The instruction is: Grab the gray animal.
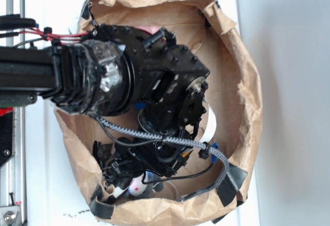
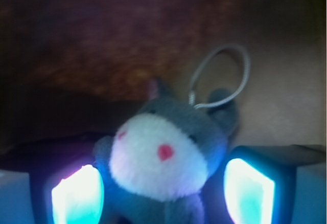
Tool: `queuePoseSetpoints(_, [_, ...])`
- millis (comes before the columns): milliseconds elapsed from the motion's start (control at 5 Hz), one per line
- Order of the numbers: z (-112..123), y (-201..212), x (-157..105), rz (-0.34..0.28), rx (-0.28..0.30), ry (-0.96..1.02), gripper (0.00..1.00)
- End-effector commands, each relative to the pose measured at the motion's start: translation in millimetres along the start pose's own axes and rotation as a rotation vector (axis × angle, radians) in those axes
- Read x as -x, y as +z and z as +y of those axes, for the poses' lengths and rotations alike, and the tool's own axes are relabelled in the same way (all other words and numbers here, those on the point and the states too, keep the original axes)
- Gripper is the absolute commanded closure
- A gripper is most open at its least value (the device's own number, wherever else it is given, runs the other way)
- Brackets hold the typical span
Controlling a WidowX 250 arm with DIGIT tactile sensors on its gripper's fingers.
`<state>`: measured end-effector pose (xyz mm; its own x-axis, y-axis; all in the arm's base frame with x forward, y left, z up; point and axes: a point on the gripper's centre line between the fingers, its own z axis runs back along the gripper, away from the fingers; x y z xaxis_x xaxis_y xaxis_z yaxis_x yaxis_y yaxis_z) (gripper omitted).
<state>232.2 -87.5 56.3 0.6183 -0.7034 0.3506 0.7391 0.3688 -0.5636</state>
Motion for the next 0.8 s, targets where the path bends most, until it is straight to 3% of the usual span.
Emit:
queuePoseSetpoints(0, [21,-20,6,-0.027,-0.218,0.08,1.0])
queuePoseSetpoints(200, [22,-15,5,-0.037,-0.31,0.083,1.0])
queuePoseSetpoints(600, [23,16,8,-0.118,-0.304,0.119,1.0])
